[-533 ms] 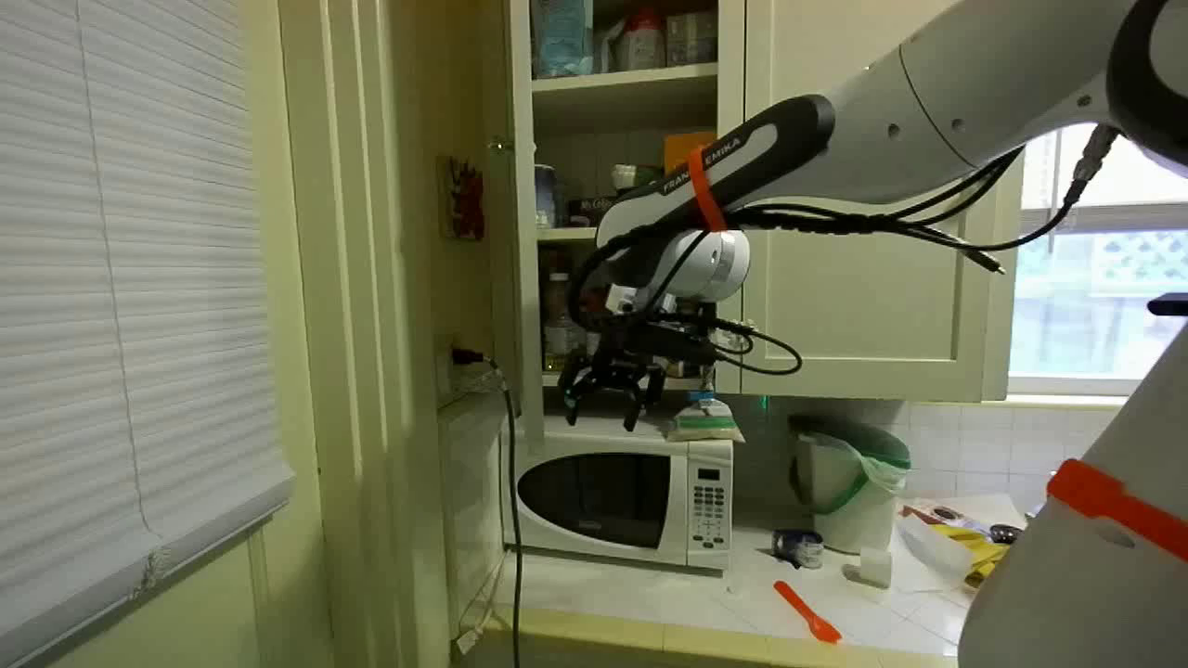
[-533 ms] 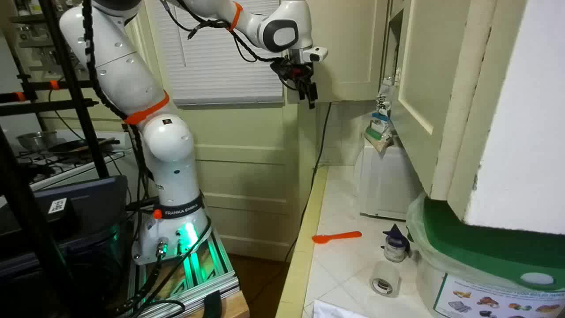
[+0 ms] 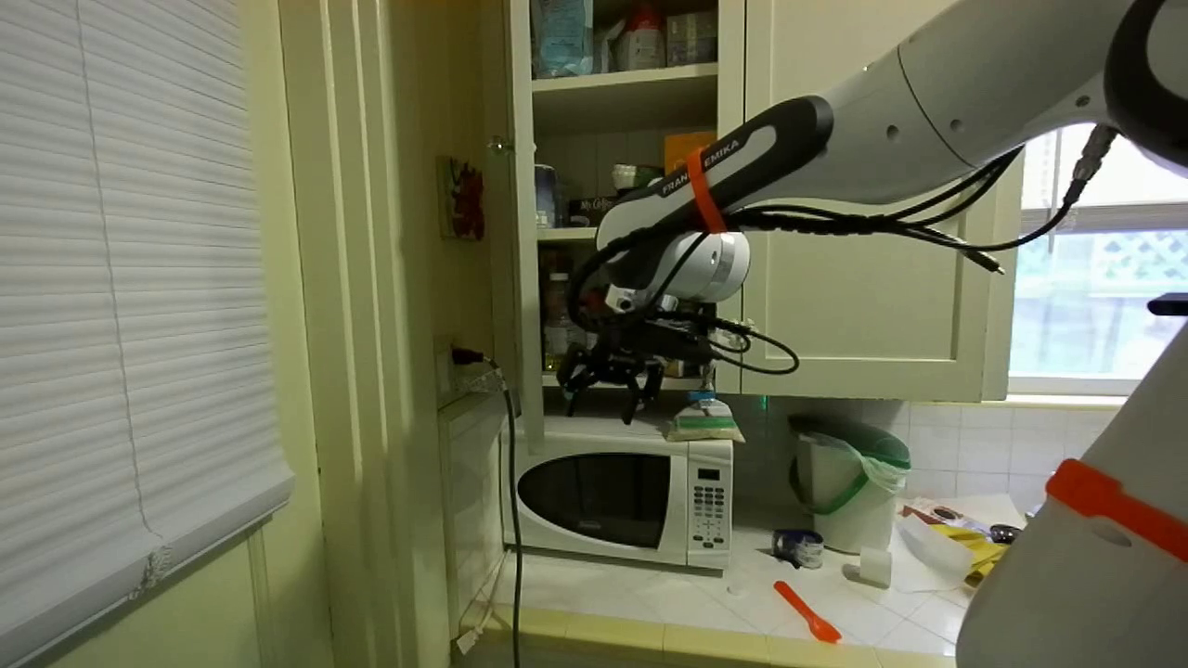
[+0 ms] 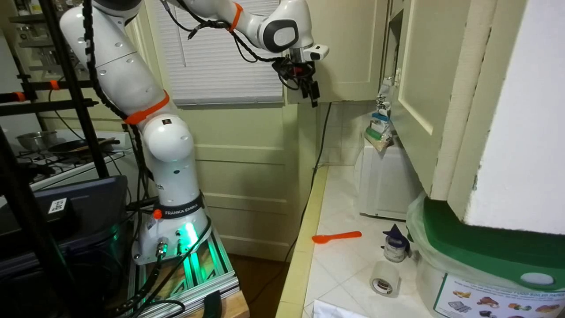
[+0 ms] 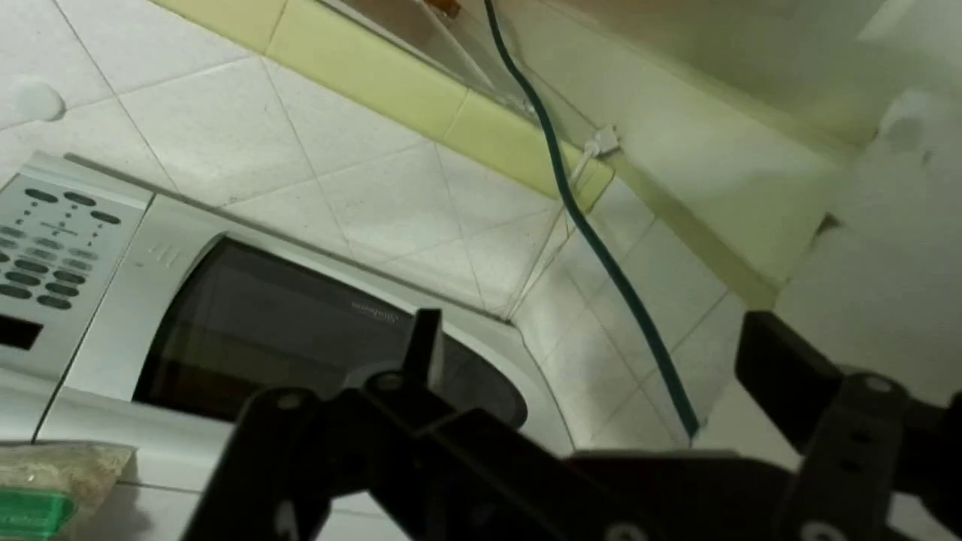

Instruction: Remove the cup from the cupboard

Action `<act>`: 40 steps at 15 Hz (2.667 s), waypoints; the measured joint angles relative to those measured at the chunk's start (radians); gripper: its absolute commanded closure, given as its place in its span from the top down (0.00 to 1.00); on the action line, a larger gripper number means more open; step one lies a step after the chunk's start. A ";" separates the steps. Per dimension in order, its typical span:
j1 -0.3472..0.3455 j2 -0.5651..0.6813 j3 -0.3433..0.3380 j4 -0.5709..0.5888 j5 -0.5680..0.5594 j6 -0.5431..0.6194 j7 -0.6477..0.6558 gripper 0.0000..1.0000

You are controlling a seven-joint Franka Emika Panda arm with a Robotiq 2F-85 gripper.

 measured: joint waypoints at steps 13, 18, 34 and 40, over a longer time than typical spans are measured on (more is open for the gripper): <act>-0.222 0.071 0.122 0.053 -0.140 0.424 0.618 1.00; -0.418 0.080 0.224 0.082 -0.351 0.511 0.938 1.00; -0.167 0.213 0.034 0.221 -0.263 0.270 0.243 1.00; -0.157 0.218 0.009 0.267 -0.297 0.197 0.106 1.00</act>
